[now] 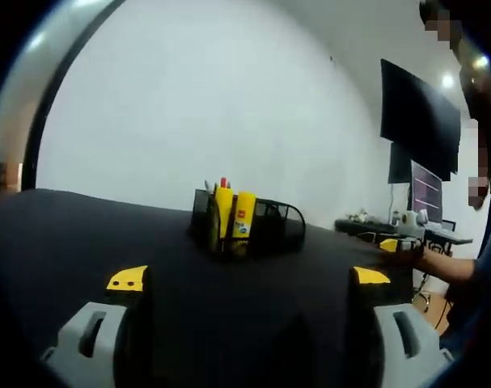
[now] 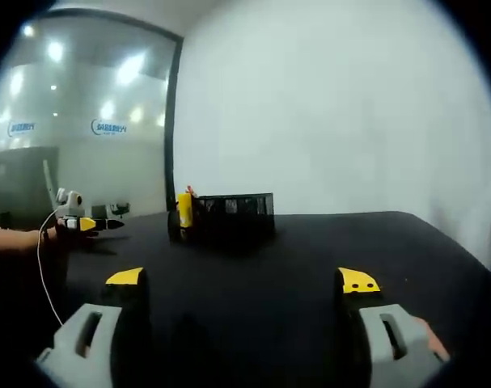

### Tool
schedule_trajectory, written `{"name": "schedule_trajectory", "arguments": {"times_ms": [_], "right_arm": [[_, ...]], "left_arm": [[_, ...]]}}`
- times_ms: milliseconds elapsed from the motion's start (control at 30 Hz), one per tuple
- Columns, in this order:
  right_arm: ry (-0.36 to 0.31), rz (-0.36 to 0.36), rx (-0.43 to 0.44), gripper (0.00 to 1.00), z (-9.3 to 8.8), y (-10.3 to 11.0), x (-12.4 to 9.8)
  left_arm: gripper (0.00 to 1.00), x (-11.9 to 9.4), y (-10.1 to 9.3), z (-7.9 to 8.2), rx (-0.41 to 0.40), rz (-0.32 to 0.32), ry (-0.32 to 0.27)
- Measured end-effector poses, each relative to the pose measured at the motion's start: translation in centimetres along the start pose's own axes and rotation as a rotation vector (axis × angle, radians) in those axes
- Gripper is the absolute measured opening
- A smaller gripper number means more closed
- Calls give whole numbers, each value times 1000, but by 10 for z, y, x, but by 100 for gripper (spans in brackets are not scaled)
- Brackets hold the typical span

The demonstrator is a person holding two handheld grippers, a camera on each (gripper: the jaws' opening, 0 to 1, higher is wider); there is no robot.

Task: Pick up pens and glue sticks and place them into the holder.

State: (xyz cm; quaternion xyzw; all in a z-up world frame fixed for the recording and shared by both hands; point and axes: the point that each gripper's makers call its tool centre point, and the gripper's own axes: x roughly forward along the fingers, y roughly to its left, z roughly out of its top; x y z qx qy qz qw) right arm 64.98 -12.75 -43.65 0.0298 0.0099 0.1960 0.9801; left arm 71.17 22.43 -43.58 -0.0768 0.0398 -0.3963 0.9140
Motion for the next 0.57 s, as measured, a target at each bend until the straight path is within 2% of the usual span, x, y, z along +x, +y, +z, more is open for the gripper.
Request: {"name": "schedule_trajectory", "arguments": {"times_ms": [333,567], "right_arm": [[14,-14,-4,87,-4,-6,1],[24,-8,-12,87,-7,-4,1]], "left_arm": [[96,1,-10,-9,42,-15,38],[96,0,-13,-8,40,-7,27]]}}
